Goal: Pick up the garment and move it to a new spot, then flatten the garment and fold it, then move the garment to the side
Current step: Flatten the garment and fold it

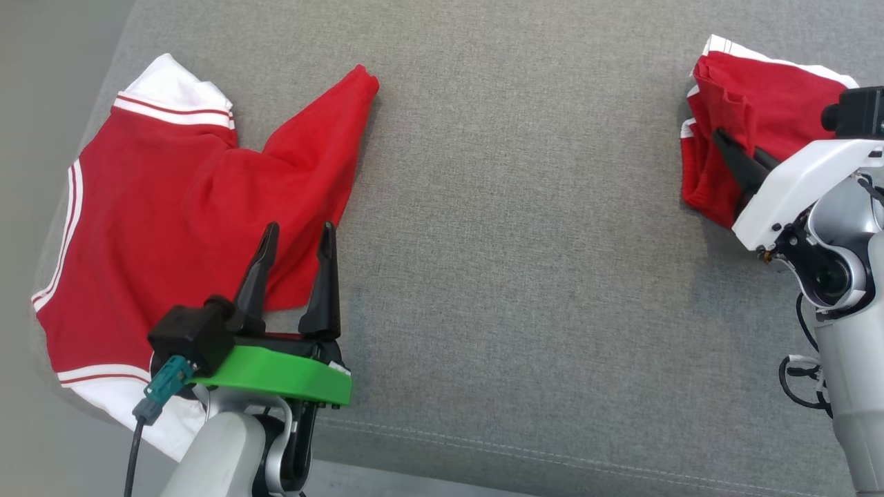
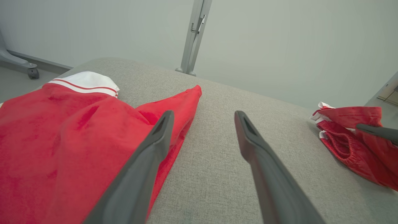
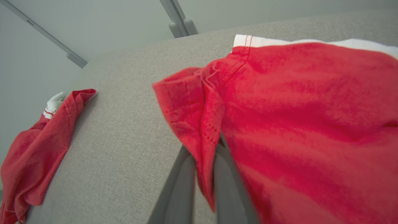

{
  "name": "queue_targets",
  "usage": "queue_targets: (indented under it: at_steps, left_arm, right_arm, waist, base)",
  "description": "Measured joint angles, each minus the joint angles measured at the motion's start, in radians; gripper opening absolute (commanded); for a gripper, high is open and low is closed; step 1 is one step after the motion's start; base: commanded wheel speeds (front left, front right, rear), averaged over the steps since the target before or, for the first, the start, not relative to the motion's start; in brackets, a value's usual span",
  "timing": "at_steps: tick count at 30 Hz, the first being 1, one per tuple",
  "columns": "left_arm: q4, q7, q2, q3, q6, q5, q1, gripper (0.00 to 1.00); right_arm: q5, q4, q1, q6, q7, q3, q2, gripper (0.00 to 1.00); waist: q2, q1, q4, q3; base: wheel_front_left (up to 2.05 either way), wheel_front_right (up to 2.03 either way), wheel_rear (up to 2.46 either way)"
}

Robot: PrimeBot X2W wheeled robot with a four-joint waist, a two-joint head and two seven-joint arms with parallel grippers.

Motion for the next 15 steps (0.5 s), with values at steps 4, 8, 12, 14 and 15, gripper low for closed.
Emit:
queue_targets:
  at_steps: [4, 8, 12, 14, 15]
  left_arm:
    - [-0.007, 0.000, 0.000, 0.002, 0.000, 0.000, 0.001, 1.00]
    - [-0.010, 0.000, -0.002, 0.002, 0.000, 0.000, 0.001, 1.00]
    - [-0.010, 0.000, -0.003, 0.007, 0.000, 0.000, 0.002, 1.00]
    - [-0.009, 0.000, -0.004, 0.012, 0.000, 0.000, 0.002, 1.00]
    - [-0.007, 0.000, -0.004, 0.014, 0.000, 0.000, 0.002, 1.00]
  right_arm:
    - [-0.033, -0.023, 0.015, -0.009, 0.021, 0.012, -0.018, 1.00]
    - [-0.045, -0.043, 0.024, -0.009, 0.051, 0.027, -0.038, 1.00]
    - [-0.052, -0.060, 0.049, -0.006, 0.076, 0.056, -0.044, 1.00]
    - [-0.052, -0.075, 0.059, -0.002, 0.079, 0.060, -0.043, 1.00]
    - [-0.051, -0.084, 0.059, 0.001, 0.077, 0.058, -0.040, 1.00]
  waist:
    - [0.0000, 0.0000, -0.016, 0.002]
    - [0.0000, 0.0000, -0.030, 0.007]
    - [0.0000, 0.0000, -0.042, 0.010]
    - [0.0000, 0.0000, -0.047, 0.008]
    - [0.0000, 0.0000, -0.049, 0.006]
  base:
    - [0.00, 0.00, 0.00]
    - [0.00, 0.00, 0.00]
    - [0.00, 0.00, 0.00]
    - [0.00, 0.00, 0.00]
    - [0.00, 0.00, 0.00]
